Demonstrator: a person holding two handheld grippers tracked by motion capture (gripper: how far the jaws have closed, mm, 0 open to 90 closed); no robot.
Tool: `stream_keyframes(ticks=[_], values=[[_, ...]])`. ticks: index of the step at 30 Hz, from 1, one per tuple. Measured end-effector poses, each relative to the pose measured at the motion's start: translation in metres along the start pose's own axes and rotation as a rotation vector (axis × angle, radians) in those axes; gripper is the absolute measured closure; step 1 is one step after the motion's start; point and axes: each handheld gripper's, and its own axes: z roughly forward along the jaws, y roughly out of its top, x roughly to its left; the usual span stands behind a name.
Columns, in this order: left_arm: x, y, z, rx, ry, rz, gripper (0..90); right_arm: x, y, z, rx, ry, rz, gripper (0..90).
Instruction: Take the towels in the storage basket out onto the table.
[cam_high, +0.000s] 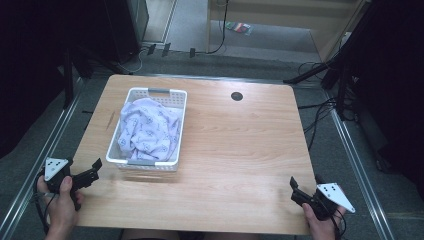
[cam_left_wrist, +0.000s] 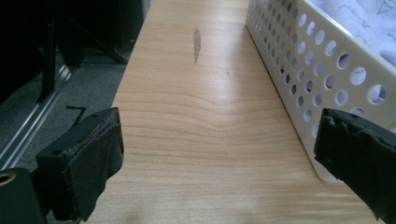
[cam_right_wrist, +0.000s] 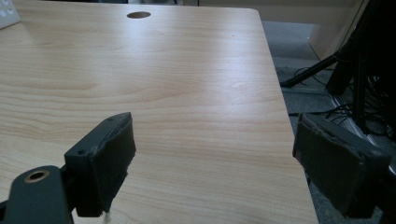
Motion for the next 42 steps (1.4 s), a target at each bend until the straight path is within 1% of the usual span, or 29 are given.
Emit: stream_keyframes(ticks=[5,7,9,10,11,14,15,16,17,18,20,21,22,23,24,25,26,27,28,30,31,32,33,34,35,36,37,41,42], values=[[0.001,0.005,-0.004,-0.003,0.005,-0.005,2.2,0.000,0.000,0.000,0.005,-0.002,0.007,13.1],[0.002,0.010,-0.008,-0.013,-0.008,-0.013,2.2,0.000,0.000,0.000,0.005,-0.003,0.007,13.1],[0.002,0.016,-0.013,-0.024,-0.019,-0.009,2.2,0.000,0.000,0.000,0.005,-0.004,0.010,13.1],[0.002,0.025,-0.018,-0.033,-0.010,-0.003,2.2,0.000,0.000,0.000,0.006,-0.005,0.012,13.1],[0.003,0.029,-0.020,-0.041,-0.017,-0.006,2.2,-0.001,0.000,0.001,0.007,-0.006,0.013,13.1],[0.003,0.035,-0.024,-0.043,-0.017,-0.025,2.2,-0.001,0.000,0.001,0.009,-0.007,0.015,13.1],[0.003,0.038,-0.026,-0.041,-0.025,-0.021,2.2,-0.001,0.000,0.001,0.008,-0.008,0.014,13.1],[0.000,0.042,-0.027,-0.033,-0.030,-0.002,2.2,-0.001,0.000,0.001,0.008,-0.008,0.013,13.1],[-0.003,0.044,-0.028,-0.032,-0.031,0.007,2.2,-0.001,0.000,0.001,0.009,-0.008,0.014,13.1],[-0.003,0.044,-0.028,-0.032,-0.031,0.007,2.2,-0.001,0.000,0.001,0.009,-0.008,0.014,13.1],[-0.010,0.048,-0.028,-0.027,-0.053,0.026,2.2,-0.001,0.000,0.001,0.011,-0.008,0.016,13.1],[-0.015,0.050,-0.027,-0.016,-0.070,0.041,2.3,-0.001,0.001,0.001,0.011,-0.008,0.018,13.1],[-0.021,0.053,-0.027,0.005,-0.113,0.060,2.3,-0.001,0.001,0.001,0.012,-0.008,0.019,13.1],[-0.021,0.053,-0.027,0.005,-0.113,0.060,2.3,-0.001,0.001,0.001,0.013,-0.007,0.020,13.1],[-0.028,0.057,-0.026,0.022,-0.146,0.075,2.3,-0.001,0.001,0.001,0.014,-0.007,0.021,13.1],[-0.028,0.057,-0.026,0.022,-0.146,0.075,2.3,-0.001,0.001,0.001,0.014,-0.007,0.021,13.1],[-0.035,0.062,-0.026,0.030,-0.162,0.091,2.3,-0.001,0.001,0.001,0.016,-0.007,0.024,13.1],[-0.035,0.062,-0.026,0.030,-0.162,0.091,2.2,-0.001,0.001,0.001,0.016,-0.007,0.024,13.1],[-0.042,0.067,-0.025,0.031,-0.179,0.096,2.3,-0.001,0.001,0.001,0.014,-0.008,0.025,13.1],[-0.047,0.072,-0.025,0.028,-0.182,0.099,2.2,-0.002,0.001,0.001,0.013,-0.007,0.027,13.1],[-0.047,0.072,-0.025,0.028,-0.182,0.099,2.3,-0.002,0.001,0.001,0.013,-0.007,0.027,13.1],[-0.053,0.079,-0.024,0.026,-0.188,0.100,2.2,-0.002,0.001,0.001,0.013,-0.007,0.028,13.1],[-0.053,0.079,-0.024,0.026,-0.188,0.100,2.2,-0.002,0.001,0.001,0.013,-0.006,0.029,13.1],[-0.058,0.083,-0.022,0.035,-0.190,0.120,2.2,-0.002,0.001,0.001,0.012,-0.006,0.030,13.1],[-0.058,0.083,-0.022,0.035,-0.190,0.120,2.3,-0.002,0.001,0.001,0.012,-0.006,0.030,13.1],[-0.064,0.088,-0.020,0.043,-0.197,0.137,2.2,-0.003,0.001,0.001,0.010,-0.005,0.030,13.1],[-0.064,0.088,-0.020,0.043,-0.197,0.137,2.3,-0.003,0.001,0.001,0.010,-0.005,0.030,13.1],[-0.079,0.100,-0.016,0.046,-0.192,0.164,2.3,-0.003,0.001,0.001,0.011,-0.004,0.032,13.1],[-0.079,0.100,-0.016,0.046,-0.192,0.164,2.3,-0.003,0.001,0.001,0.011,-0.004,0.032,13.1]])
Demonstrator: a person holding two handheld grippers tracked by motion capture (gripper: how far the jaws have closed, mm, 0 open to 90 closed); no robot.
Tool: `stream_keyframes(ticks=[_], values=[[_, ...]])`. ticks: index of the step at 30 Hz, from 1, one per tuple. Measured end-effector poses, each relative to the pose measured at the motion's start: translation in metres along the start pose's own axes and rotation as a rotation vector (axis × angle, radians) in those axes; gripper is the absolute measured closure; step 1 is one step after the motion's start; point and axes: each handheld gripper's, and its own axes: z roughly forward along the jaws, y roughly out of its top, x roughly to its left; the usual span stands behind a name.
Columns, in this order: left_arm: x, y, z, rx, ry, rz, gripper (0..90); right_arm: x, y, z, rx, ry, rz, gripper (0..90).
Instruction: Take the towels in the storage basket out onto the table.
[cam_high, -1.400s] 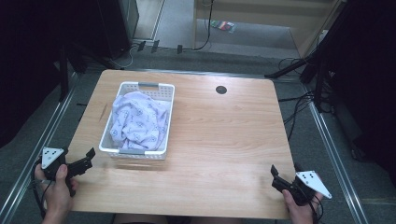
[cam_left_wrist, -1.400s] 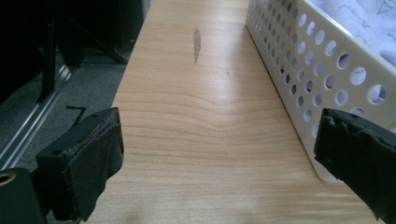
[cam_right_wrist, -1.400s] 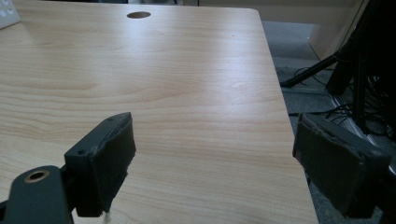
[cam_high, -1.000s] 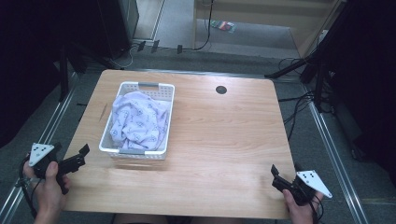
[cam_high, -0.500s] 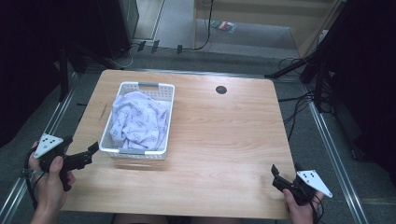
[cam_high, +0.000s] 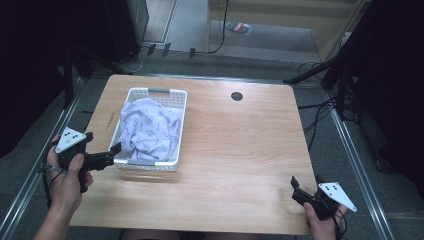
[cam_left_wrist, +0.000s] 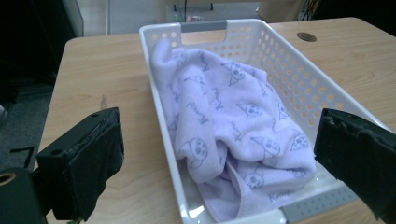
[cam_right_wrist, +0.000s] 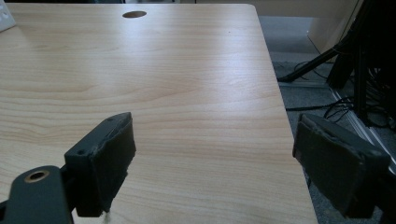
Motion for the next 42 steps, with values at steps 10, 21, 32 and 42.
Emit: stream_keyframes(ticks=[10,21,32,42], values=[[-0.016,0.028,0.026,0.060,-0.001,0.019,4.2,0.000,0.000,0.000,0.002,0.000,0.000,13.2],[-0.033,0.047,0.080,0.220,-0.029,0.049,4.2,0.000,0.000,0.000,0.000,0.002,0.003,13.2],[-0.037,0.052,0.129,0.351,-0.013,0.013,4.1,0.000,0.000,0.000,-0.001,0.011,0.004,13.2],[-0.034,0.048,0.169,0.495,0.058,0.014,4.2,0.000,0.000,0.000,0.006,0.026,0.000,13.3]])
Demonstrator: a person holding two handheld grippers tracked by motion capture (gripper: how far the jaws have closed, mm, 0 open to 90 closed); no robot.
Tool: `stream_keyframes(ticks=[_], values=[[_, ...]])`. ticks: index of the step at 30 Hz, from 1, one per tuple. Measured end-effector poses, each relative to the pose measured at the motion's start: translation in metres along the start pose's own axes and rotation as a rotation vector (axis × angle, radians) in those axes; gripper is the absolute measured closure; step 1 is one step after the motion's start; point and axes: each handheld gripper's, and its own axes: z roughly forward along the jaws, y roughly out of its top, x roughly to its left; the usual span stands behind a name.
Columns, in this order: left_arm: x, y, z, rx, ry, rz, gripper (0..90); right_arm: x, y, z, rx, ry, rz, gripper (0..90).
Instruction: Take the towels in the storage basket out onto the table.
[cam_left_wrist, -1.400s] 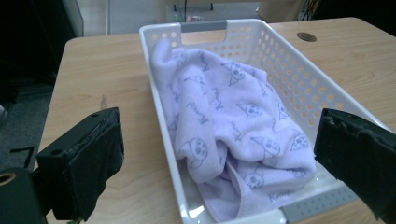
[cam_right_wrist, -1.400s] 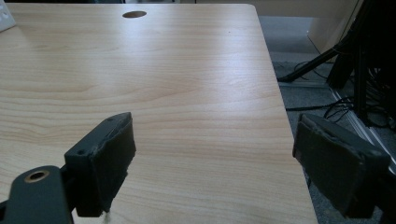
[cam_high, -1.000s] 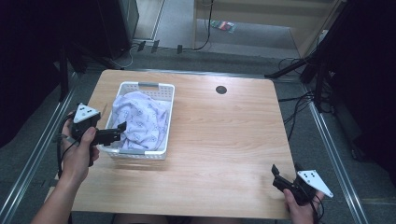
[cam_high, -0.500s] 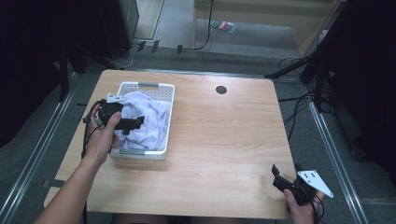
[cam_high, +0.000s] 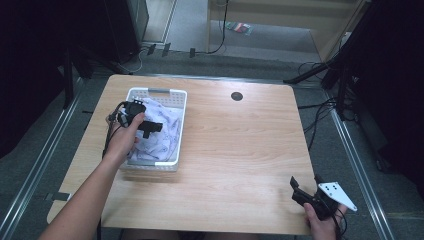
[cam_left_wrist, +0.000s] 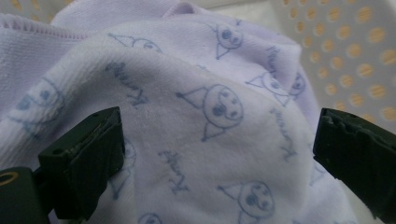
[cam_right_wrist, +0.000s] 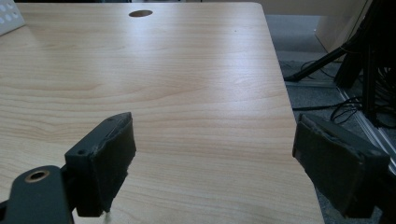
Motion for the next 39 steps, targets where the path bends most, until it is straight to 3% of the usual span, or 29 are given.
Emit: stream_keyframes(ticks=[3,9,13,14,17,22,28,29,33,35,39], values=[[0.001,0.001,0.008,0.033,0.025,-0.002,8.3,0.000,0.000,0.000,0.001,0.002,0.000,13.3],[-0.001,-0.001,0.024,0.082,0.011,0.006,8.4,0.000,0.000,0.000,0.004,0.009,0.001,13.3],[-0.005,-0.004,0.033,0.123,0.016,0.043,8.4,0.000,0.000,0.000,0.010,0.018,0.003,13.3],[-0.007,-0.007,0.039,0.141,0.027,0.082,8.3,0.000,0.000,0.000,0.011,0.018,0.003,13.3],[-0.007,-0.007,0.041,0.149,0.021,0.076,6.2,0.000,0.000,0.000,0.012,0.018,0.004,13.3],[-0.012,-0.011,0.045,0.139,0.037,0.118,2.6,0.000,0.000,0.001,0.015,0.018,0.003,13.3],[-0.013,-0.010,0.046,0.155,0.042,0.135,3.0,0.000,0.000,0.001,0.016,0.017,0.002,13.3],[-0.013,-0.010,0.046,0.156,0.041,0.135,4.4,0.000,0.000,0.001,0.015,0.016,0.001,13.3],[-0.011,-0.009,0.041,0.159,0.027,0.145,27.3,0.001,0.000,0.001,0.014,0.013,-0.003,13.3],[-0.010,-0.009,0.038,0.154,0.040,0.169,40.1,0.001,0.000,0.001,0.014,0.012,-0.003,13.3],[-0.012,-0.008,0.035,0.156,0.063,0.180,53.4,0.001,0.000,0.000,0.010,0.010,0.001,13.3]])
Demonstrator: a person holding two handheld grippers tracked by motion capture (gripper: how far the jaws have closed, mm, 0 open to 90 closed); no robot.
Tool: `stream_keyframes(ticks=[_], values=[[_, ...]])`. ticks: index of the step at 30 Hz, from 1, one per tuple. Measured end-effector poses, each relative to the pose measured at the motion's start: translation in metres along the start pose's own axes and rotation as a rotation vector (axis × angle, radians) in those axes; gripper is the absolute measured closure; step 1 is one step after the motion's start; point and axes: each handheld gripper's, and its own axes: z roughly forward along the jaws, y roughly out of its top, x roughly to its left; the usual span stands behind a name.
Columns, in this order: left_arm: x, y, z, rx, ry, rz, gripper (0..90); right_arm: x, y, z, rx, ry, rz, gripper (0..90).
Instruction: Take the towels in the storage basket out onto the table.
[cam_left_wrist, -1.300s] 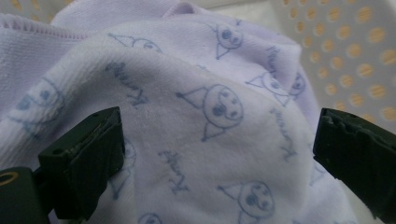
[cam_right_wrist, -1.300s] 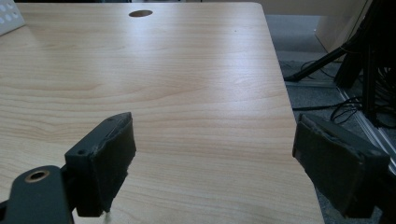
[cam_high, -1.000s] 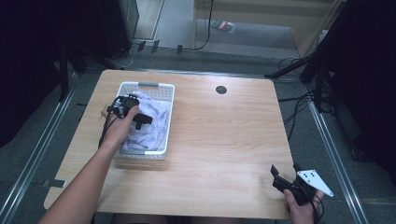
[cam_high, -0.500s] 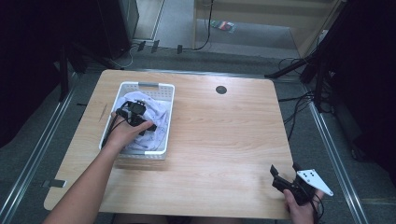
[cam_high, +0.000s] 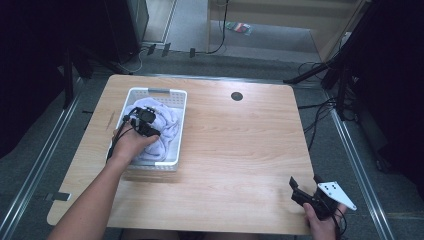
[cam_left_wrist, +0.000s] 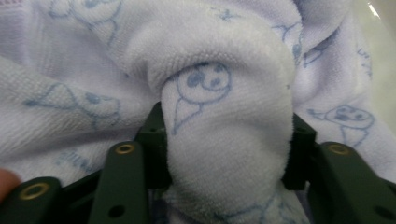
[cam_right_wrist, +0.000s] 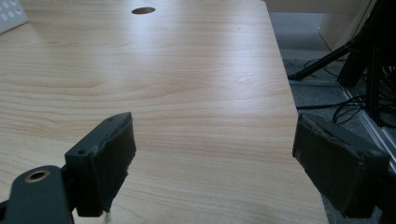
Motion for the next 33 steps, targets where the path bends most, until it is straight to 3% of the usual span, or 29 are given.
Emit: stream_keyframes(ticks=[3,5,10,21,33], values=[[0.002,0.001,-0.001,0.004,-0.009,-0.005,58.4,0.000,0.000,0.000,-0.002,-0.001,0.002,13.3],[0.007,0.004,-0.006,0.032,-0.060,-0.036,59.8,0.000,0.000,0.000,-0.001,-0.002,0.004,13.3],[0.010,0.007,-0.013,0.036,-0.081,-0.038,60.8,-0.001,0.000,0.000,0.000,-0.003,0.005,13.3],[0.014,0.013,-0.039,-0.020,-0.101,-0.058,60.6,-0.001,0.000,0.000,-0.001,-0.004,0.005,13.3],[0.016,0.022,-0.074,-0.080,-0.111,-0.047,60.1,-0.001,0.000,0.000,-0.001,-0.006,0.005,13.3]])
